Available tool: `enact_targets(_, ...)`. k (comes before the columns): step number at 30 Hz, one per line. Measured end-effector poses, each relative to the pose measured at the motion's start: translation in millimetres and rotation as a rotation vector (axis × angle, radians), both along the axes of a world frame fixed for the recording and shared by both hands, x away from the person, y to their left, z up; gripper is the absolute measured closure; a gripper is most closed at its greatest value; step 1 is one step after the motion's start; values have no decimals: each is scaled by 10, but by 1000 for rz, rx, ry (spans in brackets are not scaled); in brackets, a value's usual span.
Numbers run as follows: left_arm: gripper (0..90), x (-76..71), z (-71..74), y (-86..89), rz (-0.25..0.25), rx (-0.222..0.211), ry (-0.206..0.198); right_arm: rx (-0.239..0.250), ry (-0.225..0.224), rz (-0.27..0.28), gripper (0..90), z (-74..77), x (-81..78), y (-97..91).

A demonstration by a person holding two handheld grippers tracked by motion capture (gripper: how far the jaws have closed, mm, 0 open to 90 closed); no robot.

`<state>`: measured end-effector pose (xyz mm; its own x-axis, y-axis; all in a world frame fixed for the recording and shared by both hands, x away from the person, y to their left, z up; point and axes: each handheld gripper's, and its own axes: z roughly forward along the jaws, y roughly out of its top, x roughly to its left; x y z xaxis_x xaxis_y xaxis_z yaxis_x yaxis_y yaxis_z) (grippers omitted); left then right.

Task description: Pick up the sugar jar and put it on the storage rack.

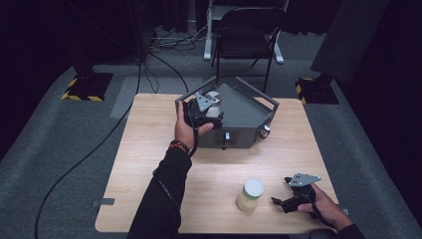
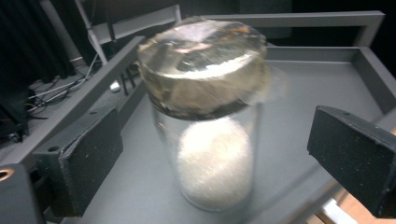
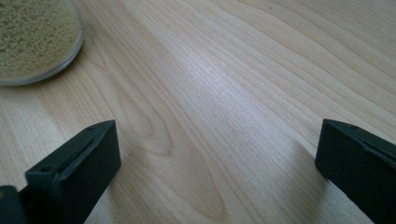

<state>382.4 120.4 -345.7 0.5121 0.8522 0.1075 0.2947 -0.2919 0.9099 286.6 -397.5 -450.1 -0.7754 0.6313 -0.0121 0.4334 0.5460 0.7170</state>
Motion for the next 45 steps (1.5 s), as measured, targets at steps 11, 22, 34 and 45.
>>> enact_targets(11, 28, -213, -20, -27, -47, 33, -24, -1, 1, -1, 0, 2, -2, 0)
enact_targets(22, 23, -423, -92, 11, -60, 70, -41, -1, 1, -1, 0, 2, -2, 0)
enact_targets(34, 20, -553, -208, 27, -106, 157, -12, -1, 0, -1, 0, 1, -4, -1)
enact_targets(45, 20, -744, -265, 97, -156, 146, -15, -2, 0, -1, 0, 1, -4, -1)
